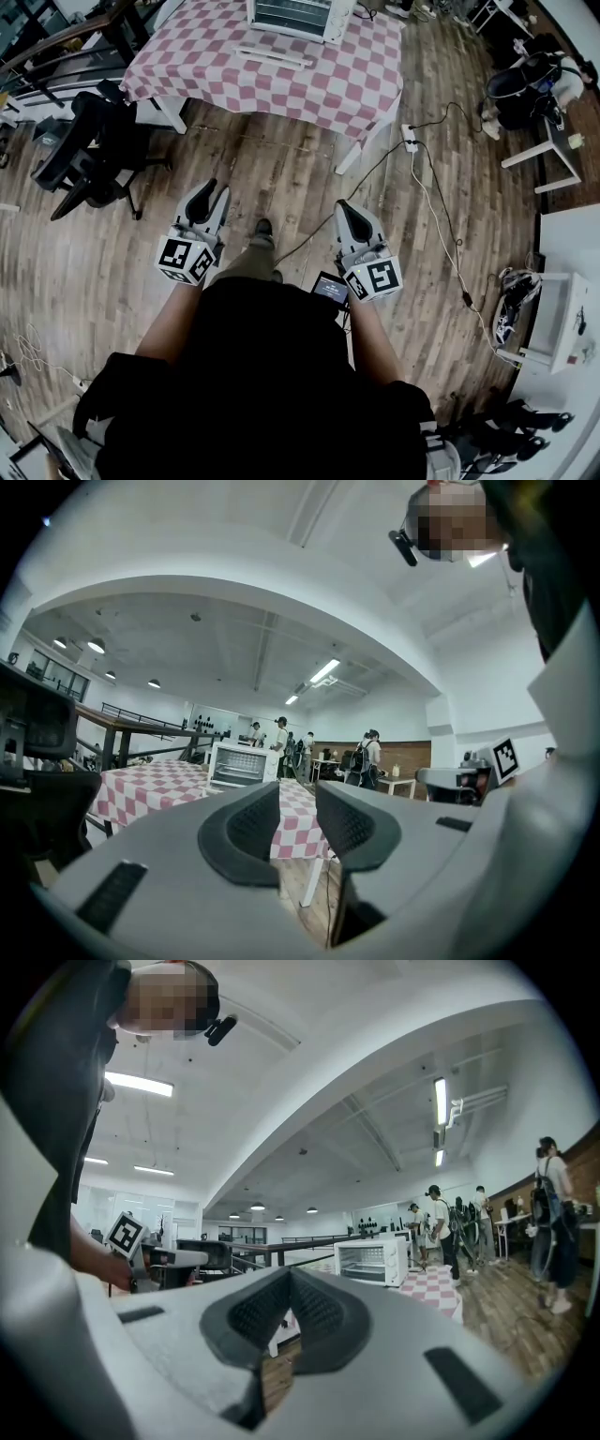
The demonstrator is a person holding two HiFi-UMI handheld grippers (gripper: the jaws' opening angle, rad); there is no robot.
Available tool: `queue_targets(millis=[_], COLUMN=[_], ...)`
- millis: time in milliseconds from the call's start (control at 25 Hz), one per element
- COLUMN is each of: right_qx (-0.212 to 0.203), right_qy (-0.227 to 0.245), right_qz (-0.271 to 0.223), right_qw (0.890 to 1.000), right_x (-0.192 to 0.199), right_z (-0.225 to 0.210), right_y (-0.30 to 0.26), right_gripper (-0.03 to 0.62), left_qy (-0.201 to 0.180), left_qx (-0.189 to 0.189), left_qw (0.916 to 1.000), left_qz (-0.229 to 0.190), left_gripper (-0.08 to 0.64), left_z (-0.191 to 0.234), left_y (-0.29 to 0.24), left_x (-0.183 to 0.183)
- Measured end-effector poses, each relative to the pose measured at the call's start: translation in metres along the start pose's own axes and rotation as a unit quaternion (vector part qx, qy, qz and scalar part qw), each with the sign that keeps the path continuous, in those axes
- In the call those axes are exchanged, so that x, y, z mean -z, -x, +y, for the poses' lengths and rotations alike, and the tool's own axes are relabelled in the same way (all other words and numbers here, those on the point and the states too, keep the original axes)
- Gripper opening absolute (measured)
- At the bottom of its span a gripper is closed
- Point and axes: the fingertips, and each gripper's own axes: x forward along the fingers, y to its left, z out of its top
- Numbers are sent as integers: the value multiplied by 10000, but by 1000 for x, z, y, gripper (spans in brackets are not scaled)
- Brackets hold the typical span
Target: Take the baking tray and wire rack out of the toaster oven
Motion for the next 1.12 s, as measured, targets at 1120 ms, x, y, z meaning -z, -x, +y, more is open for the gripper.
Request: queue_targets(millis=[1120], right_qx=[205], right_qy=[-161], right_qz=[371], right_qw=[9990], right_x=[5], right_z=[-140], right_y=[-189], right_gripper=[3], left_qy=[260], left_qx=[59], left_qw=[9996], left_qz=[88], left_gripper=[110], left_z=[108], left_y=[-206], left_x=[-12])
